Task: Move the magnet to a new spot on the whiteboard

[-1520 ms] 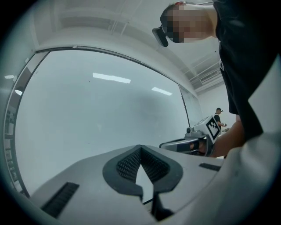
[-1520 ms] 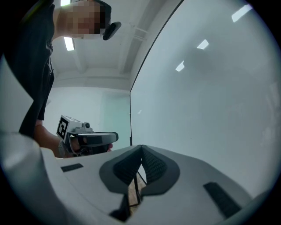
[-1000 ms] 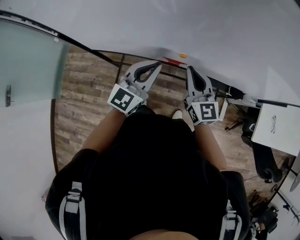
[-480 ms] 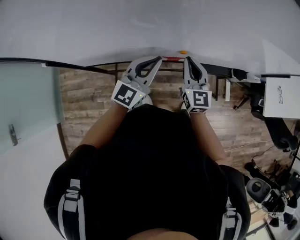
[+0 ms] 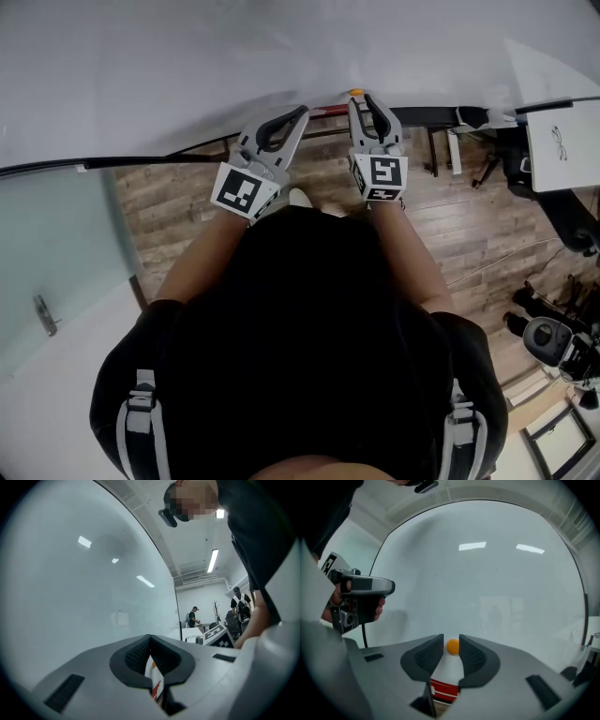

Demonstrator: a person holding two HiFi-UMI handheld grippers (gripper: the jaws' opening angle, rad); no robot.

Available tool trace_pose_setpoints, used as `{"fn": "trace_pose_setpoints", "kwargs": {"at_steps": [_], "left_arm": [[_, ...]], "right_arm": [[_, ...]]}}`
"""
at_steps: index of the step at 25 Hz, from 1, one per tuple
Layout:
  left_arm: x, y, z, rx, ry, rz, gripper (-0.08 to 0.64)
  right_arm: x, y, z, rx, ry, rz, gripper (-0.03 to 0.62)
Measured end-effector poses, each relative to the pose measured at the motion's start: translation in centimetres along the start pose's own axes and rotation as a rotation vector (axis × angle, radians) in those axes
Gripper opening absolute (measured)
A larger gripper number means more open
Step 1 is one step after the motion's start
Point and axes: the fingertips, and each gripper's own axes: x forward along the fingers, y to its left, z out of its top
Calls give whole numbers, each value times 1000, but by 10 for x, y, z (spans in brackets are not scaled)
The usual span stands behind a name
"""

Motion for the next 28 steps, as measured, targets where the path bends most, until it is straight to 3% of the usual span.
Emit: {"fn": "trace_pose_setpoints", "kwargs": {"at_steps": [10,28], "left_arm": [[-7,1,1,7,13,-10,5],[-26,11,1,-6,15,17,5]], "right_arm": [[9,-10,-11,-15,9,-72,115],[16,-6,-17,-16,2,-111,126]]}}
